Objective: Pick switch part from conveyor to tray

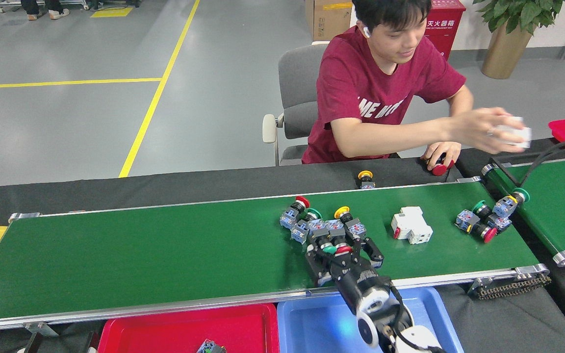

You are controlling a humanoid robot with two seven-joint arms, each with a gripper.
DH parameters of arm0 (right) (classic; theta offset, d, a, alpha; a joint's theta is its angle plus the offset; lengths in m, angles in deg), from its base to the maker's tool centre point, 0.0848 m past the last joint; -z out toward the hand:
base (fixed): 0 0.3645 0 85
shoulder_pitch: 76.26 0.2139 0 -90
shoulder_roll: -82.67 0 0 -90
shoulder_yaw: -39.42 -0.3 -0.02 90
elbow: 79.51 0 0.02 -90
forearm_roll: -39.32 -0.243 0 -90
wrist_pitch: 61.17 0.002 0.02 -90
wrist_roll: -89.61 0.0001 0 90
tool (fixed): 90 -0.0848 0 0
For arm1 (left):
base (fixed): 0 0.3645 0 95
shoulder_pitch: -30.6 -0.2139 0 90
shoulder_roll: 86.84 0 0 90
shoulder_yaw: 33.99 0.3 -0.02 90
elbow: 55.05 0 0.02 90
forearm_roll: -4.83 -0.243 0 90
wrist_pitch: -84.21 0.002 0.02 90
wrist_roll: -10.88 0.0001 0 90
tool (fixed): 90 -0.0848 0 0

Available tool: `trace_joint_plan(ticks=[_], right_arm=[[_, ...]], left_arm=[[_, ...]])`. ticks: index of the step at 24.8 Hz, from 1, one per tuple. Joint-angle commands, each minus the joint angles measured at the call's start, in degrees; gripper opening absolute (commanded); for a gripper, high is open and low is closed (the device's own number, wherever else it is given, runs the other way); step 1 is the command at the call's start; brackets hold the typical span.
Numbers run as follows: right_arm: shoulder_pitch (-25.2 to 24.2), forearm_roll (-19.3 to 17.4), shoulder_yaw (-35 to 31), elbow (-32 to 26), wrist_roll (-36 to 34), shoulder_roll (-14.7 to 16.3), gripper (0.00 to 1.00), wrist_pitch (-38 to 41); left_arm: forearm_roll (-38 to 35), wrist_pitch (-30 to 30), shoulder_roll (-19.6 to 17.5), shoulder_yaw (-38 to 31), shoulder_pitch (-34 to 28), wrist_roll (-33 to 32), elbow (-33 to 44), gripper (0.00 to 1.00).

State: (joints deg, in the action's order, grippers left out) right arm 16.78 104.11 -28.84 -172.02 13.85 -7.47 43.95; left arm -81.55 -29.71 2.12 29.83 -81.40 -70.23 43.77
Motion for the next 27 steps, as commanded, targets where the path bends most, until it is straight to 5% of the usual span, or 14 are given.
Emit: trace_joint_plan(ticks=[1, 3, 4, 5, 6, 14, 21, 27], right_arm=[[-1.45, -0.36, 0.15, -2.32, 1.14, -0.22, 0.24, 12.39], [-1.8, 0.78, 2.96, -2.24, 2.28, -1.54, 0.34, 12.75], [-1.89, 1.49, 5.6, -1.88, 3.34, -2.06, 0.53, 12.39], [-1.89, 1.75, 7.62, -1.8, 4.92, -2.42, 0.85, 11.08], [-1.98, 1.66, 8.76, -1.88, 6.33, -2.42, 0.98, 9.85], [-1.19, 1.66, 8.94, -2.24, 7.56, -3.47, 0.98, 7.82], [0.57, 3.42, -5.04, -3.38, 1.67, -2.94, 0.92, 1.14], [-1.71, 5.71, -18.04, -4.17, -7.2, -1.89, 0.89, -2.54]], left_arm=[[-0.01, -0.08, -0.54, -0.19, 0.12, 0.16, 0.68, 1.0], [-0.01, -0.17, -0.46, -0.1, 0.21, -0.02, 0.77, 1.0], [-0.01, -0.17, -0.46, -0.1, 0.38, -0.1, 0.68, 1.0], [-0.01, -0.17, -0.46, -0.1, 0.38, -0.1, 0.68, 1.0], [-0.1, -0.17, -0.54, -0.1, 0.47, -0.1, 0.59, 1.0], [-0.18, -7.29, -1.16, 0.69, 3.2, -0.28, -0.02, 1.0], [-0.89, -9.22, -10.3, 18.09, 17.35, -0.28, -8.81, 1.0], [-4.58, -9.05, -10.48, 24.86, 31.23, -2.3, -22.96, 1.0]])
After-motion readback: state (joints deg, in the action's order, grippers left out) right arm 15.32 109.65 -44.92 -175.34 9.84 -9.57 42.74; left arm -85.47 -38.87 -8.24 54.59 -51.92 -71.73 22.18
